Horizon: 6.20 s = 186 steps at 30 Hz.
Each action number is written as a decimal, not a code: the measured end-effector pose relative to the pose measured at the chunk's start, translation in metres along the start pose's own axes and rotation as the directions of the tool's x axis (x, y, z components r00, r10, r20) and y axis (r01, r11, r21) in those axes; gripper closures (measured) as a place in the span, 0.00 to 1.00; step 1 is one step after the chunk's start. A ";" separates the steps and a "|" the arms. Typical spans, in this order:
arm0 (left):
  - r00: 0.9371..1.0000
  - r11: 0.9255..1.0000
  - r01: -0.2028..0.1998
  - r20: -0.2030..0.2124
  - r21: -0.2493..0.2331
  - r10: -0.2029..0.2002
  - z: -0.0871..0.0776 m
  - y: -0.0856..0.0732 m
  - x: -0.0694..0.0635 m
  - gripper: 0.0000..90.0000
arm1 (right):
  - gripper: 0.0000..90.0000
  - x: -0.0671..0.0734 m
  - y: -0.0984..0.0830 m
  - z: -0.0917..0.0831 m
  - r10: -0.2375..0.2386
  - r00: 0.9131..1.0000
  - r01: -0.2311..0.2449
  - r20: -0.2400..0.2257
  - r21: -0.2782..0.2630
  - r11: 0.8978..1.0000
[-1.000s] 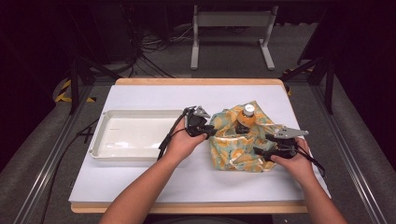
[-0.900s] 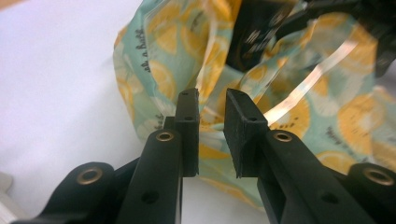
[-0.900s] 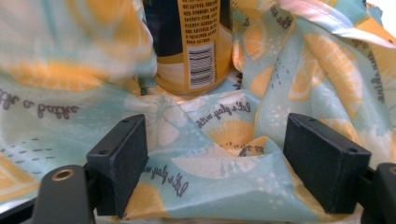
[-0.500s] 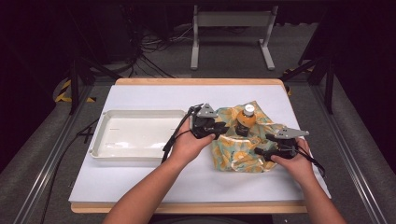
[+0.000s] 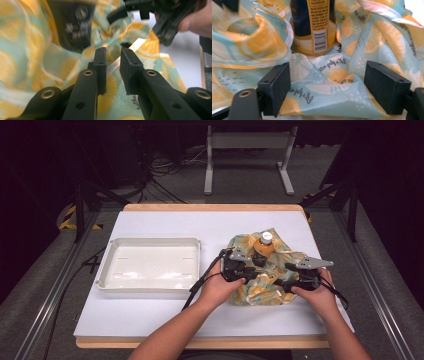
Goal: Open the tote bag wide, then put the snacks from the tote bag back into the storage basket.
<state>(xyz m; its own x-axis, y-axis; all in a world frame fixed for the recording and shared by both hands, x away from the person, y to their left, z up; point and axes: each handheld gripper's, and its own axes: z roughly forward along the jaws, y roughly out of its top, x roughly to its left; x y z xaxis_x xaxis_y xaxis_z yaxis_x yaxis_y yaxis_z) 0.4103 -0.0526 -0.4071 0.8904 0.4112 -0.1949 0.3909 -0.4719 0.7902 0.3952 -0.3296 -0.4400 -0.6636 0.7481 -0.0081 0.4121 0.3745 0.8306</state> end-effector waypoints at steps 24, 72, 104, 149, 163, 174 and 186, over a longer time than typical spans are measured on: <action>0.984 0.987 -0.132 0.110 -0.095 0.142 -0.033 0.000 -0.002 0.64 | 0.23 -0.002 0.000 -0.007 0.012 1.000 -0.012 -0.006 -0.011 1.000; 0.993 0.967 -0.078 0.063 -0.243 0.096 -0.003 0.091 0.052 0.23 | 0.23 -0.007 0.003 -0.017 0.023 0.998 -0.028 -0.060 -0.083 0.996; 0.985 0.957 -0.156 0.035 -0.245 0.169 0.002 0.086 0.044 0.65 | 0.23 -0.007 0.002 -0.016 0.036 0.997 -0.041 -0.066 -0.083 0.996; 0.992 0.938 -0.116 -0.091 -0.326 0.091 -0.097 0.116 0.007 0.65 | 0.19 -0.011 0.006 -0.028 0.037 0.997 -0.045 -0.067 -0.126 0.991; 0.984 0.941 -0.107 -0.171 -0.322 0.053 -0.144 0.095 0.010 0.65 | 0.19 -0.012 0.004 -0.026 0.029 0.998 -0.036 -0.061 -0.118 0.992; 0.978 0.939 -0.068 -0.207 -0.337 -0.003 -0.171 0.066 0.020 0.65 | 0.19 -0.013 0.003 -0.027 0.042 0.997 -0.049 -0.064 -0.123 0.991; 0.966 0.935 -0.045 -0.255 -0.351 -0.049 -0.200 0.039 0.030 0.65 | 0.20 -0.012 0.002 -0.029 0.036 0.997 -0.044 -0.065 -0.122 0.992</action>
<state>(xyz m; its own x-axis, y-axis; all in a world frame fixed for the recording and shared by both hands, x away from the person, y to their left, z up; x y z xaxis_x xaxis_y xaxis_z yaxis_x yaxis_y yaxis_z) 0.4057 0.0971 -0.2663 0.7816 0.6188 -0.0787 0.2434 -0.1862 0.9519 0.3860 -0.3541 -0.4220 -0.6875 0.7239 0.0583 0.3615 0.2714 0.8920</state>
